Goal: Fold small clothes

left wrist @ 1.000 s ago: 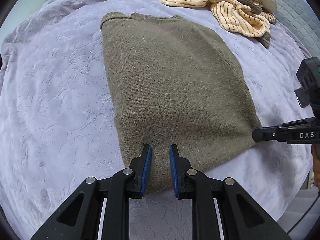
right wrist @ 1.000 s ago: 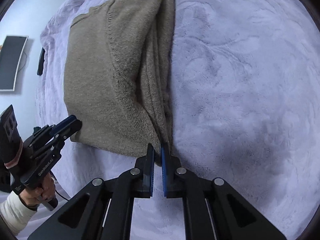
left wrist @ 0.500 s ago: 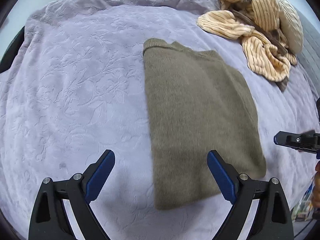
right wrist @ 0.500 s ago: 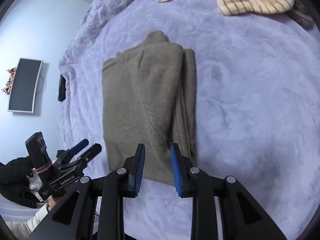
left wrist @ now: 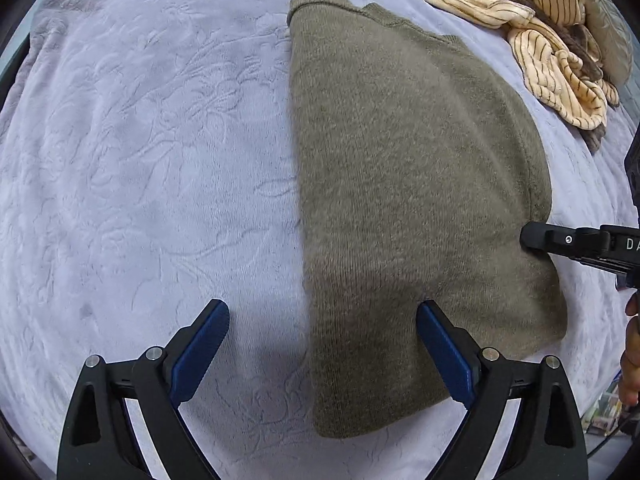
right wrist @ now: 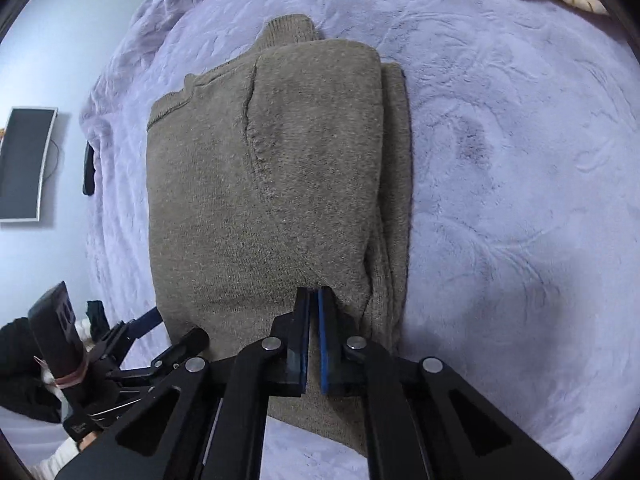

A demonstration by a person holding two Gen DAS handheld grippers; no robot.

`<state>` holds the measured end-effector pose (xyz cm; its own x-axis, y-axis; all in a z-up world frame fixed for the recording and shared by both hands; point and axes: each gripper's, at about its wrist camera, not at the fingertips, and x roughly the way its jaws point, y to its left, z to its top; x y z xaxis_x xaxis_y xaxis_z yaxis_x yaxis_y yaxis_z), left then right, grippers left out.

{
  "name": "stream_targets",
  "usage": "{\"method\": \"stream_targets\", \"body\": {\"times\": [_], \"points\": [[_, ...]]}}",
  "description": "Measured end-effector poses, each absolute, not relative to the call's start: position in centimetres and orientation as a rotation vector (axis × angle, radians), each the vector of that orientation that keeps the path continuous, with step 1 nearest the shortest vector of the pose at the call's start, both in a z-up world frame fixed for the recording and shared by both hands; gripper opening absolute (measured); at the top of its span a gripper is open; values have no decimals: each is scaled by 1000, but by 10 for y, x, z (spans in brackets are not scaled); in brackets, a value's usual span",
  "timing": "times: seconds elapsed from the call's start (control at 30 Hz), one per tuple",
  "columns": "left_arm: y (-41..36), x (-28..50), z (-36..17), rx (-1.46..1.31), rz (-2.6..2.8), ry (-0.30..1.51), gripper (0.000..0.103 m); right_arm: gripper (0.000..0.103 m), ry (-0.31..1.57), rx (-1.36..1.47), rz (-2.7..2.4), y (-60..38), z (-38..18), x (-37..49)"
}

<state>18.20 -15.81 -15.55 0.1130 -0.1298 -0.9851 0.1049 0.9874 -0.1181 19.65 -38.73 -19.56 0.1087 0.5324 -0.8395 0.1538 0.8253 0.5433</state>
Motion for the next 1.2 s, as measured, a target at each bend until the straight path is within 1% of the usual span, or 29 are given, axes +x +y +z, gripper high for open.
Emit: {"method": "stream_targets", "body": {"times": [0.1,0.2,0.3,0.33,0.37,0.4,0.43,0.5,0.53,0.87,1.03,1.2], "points": [[-158,182,-155,-27,-170,1451,95,2,1455,539,308,-389,-191,191],[-159,182,-155,-26,-165,1449,95,7,1457,559,299,-391,-183,187],[-158,183,-156,-32,-161,1444,95,9,1449,579,291,-386,-181,186],[-157,183,-156,-37,-159,1444,96,11,1447,574,292,-385,-179,185],[-154,181,-156,-39,-155,1445,102,13,1447,566,293,-387,-177,182],[-153,181,-156,-37,-147,1444,102,20,1450,557,291,-388,-176,180],[-154,182,-157,-39,-146,1446,102,32,1454,548,282,-390,-176,179],[-152,181,-158,-49,-143,1452,102,48,1457,544,258,-395,-175,175],[-151,181,-158,-50,-142,1453,102,49,1453,551,252,-398,-175,173],[-155,180,-162,-57,-152,1473,102,50,1471,595,210,-416,-186,164],[-141,187,-156,-122,-153,1456,102,50,1419,637,213,-424,-184,170],[-139,187,-162,-124,-181,1468,102,50,1348,749,237,-435,-187,199]]}}
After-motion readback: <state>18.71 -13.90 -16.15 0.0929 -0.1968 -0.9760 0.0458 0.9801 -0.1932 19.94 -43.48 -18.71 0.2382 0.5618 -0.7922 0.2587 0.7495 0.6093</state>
